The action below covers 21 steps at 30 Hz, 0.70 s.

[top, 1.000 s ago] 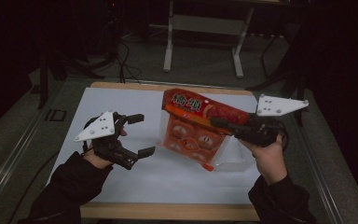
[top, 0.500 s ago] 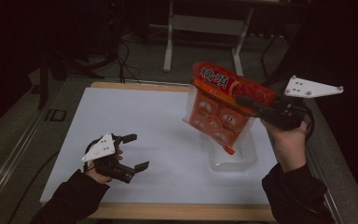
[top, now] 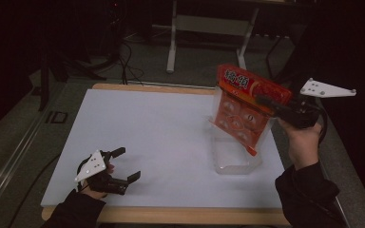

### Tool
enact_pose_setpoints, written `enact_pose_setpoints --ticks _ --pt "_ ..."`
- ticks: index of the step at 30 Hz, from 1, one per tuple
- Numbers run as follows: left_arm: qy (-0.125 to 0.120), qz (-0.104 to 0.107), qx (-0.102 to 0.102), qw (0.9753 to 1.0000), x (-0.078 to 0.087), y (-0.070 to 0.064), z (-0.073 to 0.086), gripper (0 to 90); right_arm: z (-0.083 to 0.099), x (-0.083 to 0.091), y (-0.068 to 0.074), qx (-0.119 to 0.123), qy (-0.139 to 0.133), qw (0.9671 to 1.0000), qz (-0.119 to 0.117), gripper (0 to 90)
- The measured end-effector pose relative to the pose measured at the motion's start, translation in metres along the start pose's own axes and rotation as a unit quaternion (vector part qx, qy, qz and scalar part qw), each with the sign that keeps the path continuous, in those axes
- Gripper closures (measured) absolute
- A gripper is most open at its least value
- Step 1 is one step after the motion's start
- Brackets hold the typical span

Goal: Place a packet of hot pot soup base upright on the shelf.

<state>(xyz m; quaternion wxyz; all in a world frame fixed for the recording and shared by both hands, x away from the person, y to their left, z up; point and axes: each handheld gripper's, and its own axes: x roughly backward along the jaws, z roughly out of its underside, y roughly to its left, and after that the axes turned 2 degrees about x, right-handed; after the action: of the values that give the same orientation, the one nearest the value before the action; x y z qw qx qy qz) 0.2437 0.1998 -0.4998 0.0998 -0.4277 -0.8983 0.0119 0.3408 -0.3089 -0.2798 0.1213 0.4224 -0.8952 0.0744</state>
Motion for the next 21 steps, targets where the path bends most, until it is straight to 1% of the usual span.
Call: enact_pose_setpoints --ticks 1,3,5,6,8,11,13,15,16,18,19,21 --pt "0.005 -0.006 0.001 1.0 0.003 0.0 0.004 2.1 0.004 -0.001 -0.002 -0.001 0.003 1.0 0.003 90.0" --pt "0.013 -0.007 0.009 0.9999 0.004 0.0 0.005 2.0 0.009 -0.003 -0.004 -0.007 0.007 0.9999 0.005 90.0" --pt "0.011 -0.009 0.007 0.9999 0.005 -0.001 0.005 2.1 0.012 -0.004 -0.005 -0.008 0.009 0.9999 0.006 90.0" --pt "0.008 -0.012 0.007 0.9999 0.007 -0.001 0.005 2.0 0.018 -0.005 -0.008 -0.013 0.011 0.9998 0.006 90.0" --pt "0.002 -0.013 0.007 0.9999 0.009 -0.002 0.006 2.1 0.023 -0.007 -0.01 -0.018 0.013 0.9997 0.008 90.0" --pt "0.0 -0.013 0.006 0.9999 0.01 -0.002 0.006 2.1 0.031 -0.01 -0.011 -0.022 0.018 0.9996 0.011 90.0" --pt "-0.001 -0.013 0.006 0.9999 0.01 -0.002 0.006 2.1 0.036 -0.013 -0.012 -0.018 0.024 0.9994 0.015 90.0" --pt "-0.003 -0.012 0.008 0.9999 0.01 -0.002 0.006 2.0 0.038 -0.015 -0.012 -0.02 0.025 0.9994 0.015 90.0" --pt "-0.004 -0.013 0.007 0.9999 0.01 -0.002 0.007 2.1 0.044 -0.019 -0.013 -0.021 0.029 0.9992 0.019 90.0" --pt "-0.006 -0.013 0.008 0.9999 0.01 -0.001 0.007 2.1 0.048 -0.021 -0.014 -0.027 0.032 0.9989 0.02 90.0" --pt "-0.007 -0.013 0.008 0.9999 0.01 -0.001 0.007 2.1 0.052 -0.022 -0.015 -0.027 0.034 0.9988 0.022 90.0" --pt "-0.009 -0.012 0.009 0.9998 0.011 -0.001 0.007 2.1 0.057 -0.024 -0.015 -0.034 0.034 0.9987 0.02 90.0"
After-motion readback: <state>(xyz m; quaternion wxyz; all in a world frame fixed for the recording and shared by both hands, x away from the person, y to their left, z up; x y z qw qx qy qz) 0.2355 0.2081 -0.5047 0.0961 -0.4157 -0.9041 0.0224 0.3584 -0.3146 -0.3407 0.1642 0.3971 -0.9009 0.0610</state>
